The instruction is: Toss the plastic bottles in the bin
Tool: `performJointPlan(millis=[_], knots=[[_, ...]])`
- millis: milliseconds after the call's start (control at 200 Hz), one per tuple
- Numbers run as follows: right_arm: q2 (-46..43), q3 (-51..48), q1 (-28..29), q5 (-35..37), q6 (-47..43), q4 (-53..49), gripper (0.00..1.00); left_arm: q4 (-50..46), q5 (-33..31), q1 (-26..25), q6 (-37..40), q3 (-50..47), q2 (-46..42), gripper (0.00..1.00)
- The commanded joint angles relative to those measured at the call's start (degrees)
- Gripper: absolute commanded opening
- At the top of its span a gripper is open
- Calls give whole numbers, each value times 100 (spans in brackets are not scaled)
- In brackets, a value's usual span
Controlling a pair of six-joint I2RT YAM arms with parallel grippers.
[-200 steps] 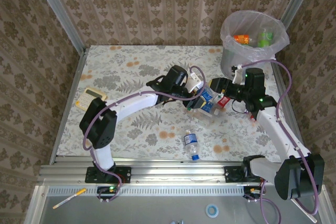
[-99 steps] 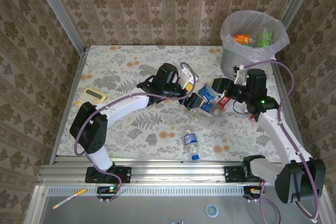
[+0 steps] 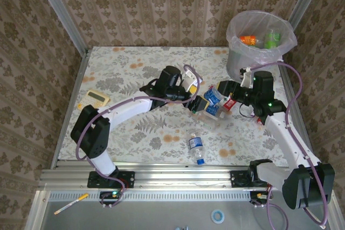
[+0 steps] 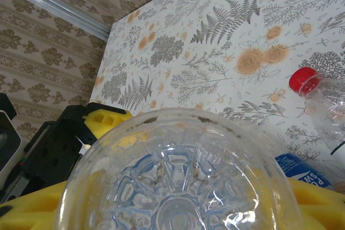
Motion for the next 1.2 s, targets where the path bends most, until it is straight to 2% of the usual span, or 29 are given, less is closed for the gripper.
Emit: performJointPlan(millis=[0,935,1030,1200], knots=[[-79,-33,-6,150,-98,-111,45,139,58,26,-21,-64,-199,100],[-174,85,-10,477,-357,-429,41,116,-65,84,-23,-96,-236,100],[-324,233,-6,1086,-647,-709,38,66,-103,99,-13,-99,-251,100],[-850,681,-6,3413,-1585,-1249,36,-1,-226,138,-26,-198,-323,100]])
